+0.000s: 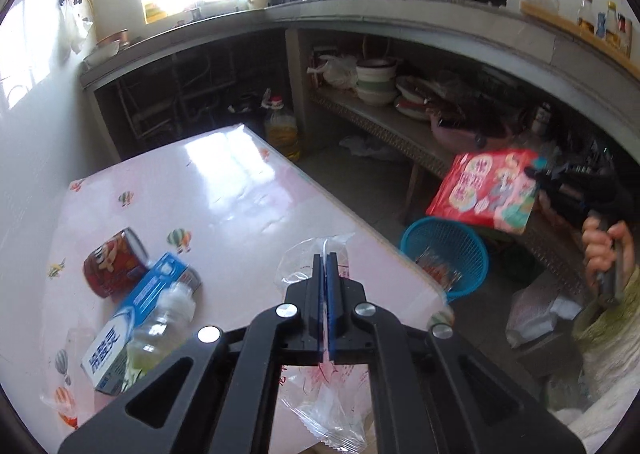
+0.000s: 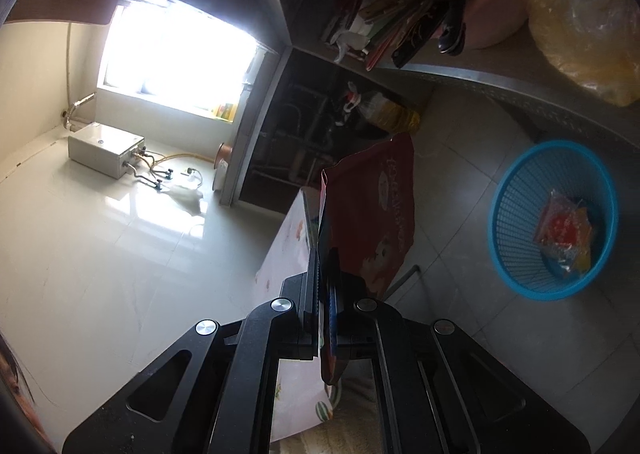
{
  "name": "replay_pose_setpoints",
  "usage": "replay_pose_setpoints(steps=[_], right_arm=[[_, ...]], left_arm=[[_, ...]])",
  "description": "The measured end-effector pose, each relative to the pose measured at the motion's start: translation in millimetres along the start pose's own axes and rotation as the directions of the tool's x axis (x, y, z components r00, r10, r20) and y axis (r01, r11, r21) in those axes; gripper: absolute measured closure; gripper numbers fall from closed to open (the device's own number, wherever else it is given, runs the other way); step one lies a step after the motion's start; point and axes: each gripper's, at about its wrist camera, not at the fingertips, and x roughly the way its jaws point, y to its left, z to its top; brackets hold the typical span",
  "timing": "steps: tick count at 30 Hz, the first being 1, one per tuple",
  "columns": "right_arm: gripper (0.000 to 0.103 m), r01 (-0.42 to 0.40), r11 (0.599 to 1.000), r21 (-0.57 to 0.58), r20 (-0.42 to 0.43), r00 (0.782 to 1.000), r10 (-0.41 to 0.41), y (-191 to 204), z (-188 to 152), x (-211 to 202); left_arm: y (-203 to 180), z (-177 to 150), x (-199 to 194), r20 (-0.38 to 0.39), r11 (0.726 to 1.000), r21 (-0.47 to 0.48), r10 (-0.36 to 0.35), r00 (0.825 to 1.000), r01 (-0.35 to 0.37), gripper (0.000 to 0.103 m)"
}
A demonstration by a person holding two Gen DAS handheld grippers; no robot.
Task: Collect trash
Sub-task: 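Open the left tool over the basket to drop the clear bag while the right tool holds the red bag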
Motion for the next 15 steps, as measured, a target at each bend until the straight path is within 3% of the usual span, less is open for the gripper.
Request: replay_pose_setpoints(steps=[6, 10, 15], right_arm=[[0.100, 0.110, 0.994, -0.015, 0.033, 0.993, -0.109, -12.0, -5.5, -5.3], [0.100, 0.193, 0.981, -0.025, 0.049, 0.980, -0.191, -24.5, -7.5, -8.1], [0.100, 0.289, 0.957, -0.032, 0.060, 0.956, -0.286, -43.2, -9.4, -9.8]], left_arm=[[-46.3, 56.8, 38.2, 0.030, 0.978, -0.051, -0.203, 0.979, 0.205, 0.102], [-85.3, 80.2, 93.3, -0.055, 0.942, -0.131, -0.318, 0.947, 0.309, 0.102], [-128.5, 94.9, 185.4, -0.191, 0.915, -0.238, -0.372, 0.908, 0.325, 0.102]])
